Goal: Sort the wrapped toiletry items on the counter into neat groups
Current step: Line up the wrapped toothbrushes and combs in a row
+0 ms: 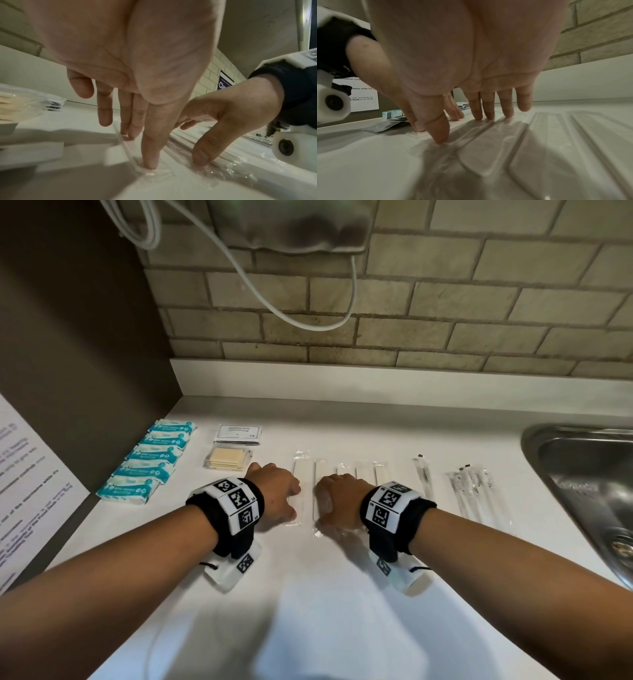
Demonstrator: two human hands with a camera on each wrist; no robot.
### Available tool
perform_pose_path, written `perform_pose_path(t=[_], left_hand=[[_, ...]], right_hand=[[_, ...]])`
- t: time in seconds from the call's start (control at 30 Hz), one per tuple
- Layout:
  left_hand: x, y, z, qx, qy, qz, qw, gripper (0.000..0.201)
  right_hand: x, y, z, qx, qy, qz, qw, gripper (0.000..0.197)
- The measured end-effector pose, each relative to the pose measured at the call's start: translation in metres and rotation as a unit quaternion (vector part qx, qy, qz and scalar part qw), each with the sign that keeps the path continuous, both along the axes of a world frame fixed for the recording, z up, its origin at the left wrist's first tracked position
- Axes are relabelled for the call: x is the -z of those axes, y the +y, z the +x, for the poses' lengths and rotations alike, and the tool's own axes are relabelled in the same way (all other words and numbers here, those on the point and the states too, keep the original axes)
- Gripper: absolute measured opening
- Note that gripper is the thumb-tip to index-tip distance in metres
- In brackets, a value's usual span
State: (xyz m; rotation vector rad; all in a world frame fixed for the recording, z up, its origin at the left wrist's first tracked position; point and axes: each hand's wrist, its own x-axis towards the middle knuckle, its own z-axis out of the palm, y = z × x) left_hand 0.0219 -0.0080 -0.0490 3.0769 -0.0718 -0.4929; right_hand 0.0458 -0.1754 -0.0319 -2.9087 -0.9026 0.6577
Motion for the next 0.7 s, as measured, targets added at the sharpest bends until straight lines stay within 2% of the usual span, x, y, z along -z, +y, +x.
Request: perform_pose_path(t=[0.13, 0.27, 0.37, 0.43, 0.53, 0.63, 0.7], left_hand=[[0.004, 0.002, 0.004, -0.029, 0.010, -0.021, 0.999, 0.065], [-0.003, -0.006, 0.008, 0.017, -0.031, -0.024, 0.999, 0.050], [-0.009, -0.029, 0.007, 0.074, -0.062, -0.042, 0.994, 0.047], [-0.009, -0.046, 0.007, 0.102, -0.061, -0.052, 0.992, 0.046], [-0.002, -0.062, 0.009, 0.136, -0.047, -0.030, 0.989, 0.034], [0.006, -0.068, 0.011, 0.141, -0.017, 0.015, 0.990, 0.037], [0.008, -0.068, 0.014, 0.149, -0.024, 0.037, 0.988, 0.042]], right_hand=[[-0.002, -0.001, 0.002, 0.004, 0.015, 0.013, 1.000, 0.061], [-0.005, -0.011, 0.003, 0.020, -0.023, 0.064, 0.997, 0.082], [-0.007, -0.027, 0.007, 0.048, -0.039, 0.053, 0.997, 0.075], [-0.008, -0.039, 0.010, 0.062, -0.029, 0.012, 0.998, 0.060], [-0.009, -0.054, 0.014, 0.064, 0.021, -0.017, 0.998, 0.039], [-0.005, -0.059, 0.015, 0.048, 0.021, -0.023, 0.998, 0.052], [-0.001, -0.061, 0.017, 0.040, 0.003, -0.019, 0.999, 0.058]])
